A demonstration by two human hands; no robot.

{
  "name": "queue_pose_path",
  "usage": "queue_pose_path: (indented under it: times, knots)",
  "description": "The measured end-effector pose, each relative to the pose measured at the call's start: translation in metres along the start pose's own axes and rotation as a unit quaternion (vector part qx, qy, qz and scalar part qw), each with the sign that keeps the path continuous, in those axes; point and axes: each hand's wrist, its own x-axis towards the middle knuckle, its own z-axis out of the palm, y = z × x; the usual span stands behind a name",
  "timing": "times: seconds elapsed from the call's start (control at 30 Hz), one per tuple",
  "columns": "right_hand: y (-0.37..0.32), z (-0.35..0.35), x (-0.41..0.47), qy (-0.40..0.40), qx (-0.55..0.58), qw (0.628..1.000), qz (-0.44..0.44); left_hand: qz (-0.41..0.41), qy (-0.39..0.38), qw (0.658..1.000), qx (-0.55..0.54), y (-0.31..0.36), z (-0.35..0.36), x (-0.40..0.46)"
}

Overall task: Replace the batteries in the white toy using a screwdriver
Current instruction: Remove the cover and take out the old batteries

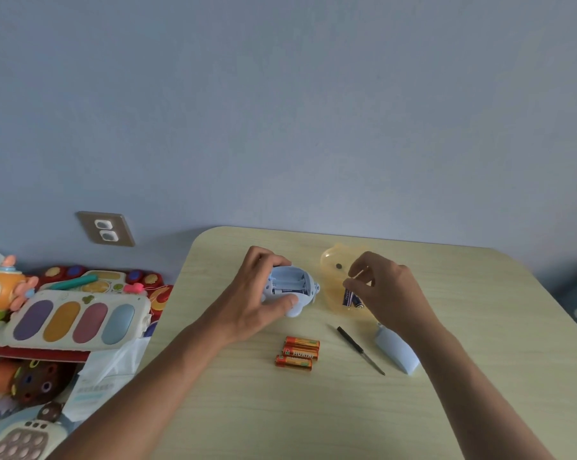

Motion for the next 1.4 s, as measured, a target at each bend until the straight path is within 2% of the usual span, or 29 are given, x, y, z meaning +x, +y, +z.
queue_pose_path:
  times: [0.23, 0.4, 0.57, 0.67, 0.77, 0.87, 1.1, 1.4]
  knots:
    - [-0.005, 0.017, -0.002, 0.002, -0.077, 0.997, -0.007, 0.007, 0.001, 1.000, 0.016, 0.001, 0.001, -0.002]
    - [-0.009, 0.027, -0.004, 0.025, -0.158, 0.986, -0.054, 0.010, -0.001, 1.000, 0.021, 0.001, 0.000, -0.003]
    - [-0.009, 0.027, -0.004, 0.063, -0.132, 0.985, -0.090, 0.003, -0.011, 1.000, 0.012, 0.002, -0.001, -0.003]
    - [-0.015, 0.022, -0.002, 0.102, -0.081, 0.979, -0.158, -0.007, -0.019, 1.000, 0.004, 0.002, -0.003, -0.003]
    - [-0.030, 0.024, 0.001, 0.046, -0.004, 0.971, -0.237, -0.010, -0.016, 1.000, -0.013, 0.002, -0.004, -0.002]
    - [-0.041, 0.035, 0.004, -0.028, 0.030, 0.965, -0.259, -0.007, -0.010, 0.999, -0.036, 0.002, -0.005, -0.002]
    - [-0.044, 0.046, 0.011, -0.097, 0.021, 0.954, -0.284, -0.017, 0.001, 0.997, -0.072, 0.004, -0.007, 0.000]
    - [-0.047, 0.042, 0.018, -0.139, -0.042, 0.921, -0.361, -0.027, 0.002, 0.996, -0.083, 0.002, -0.008, 0.001]
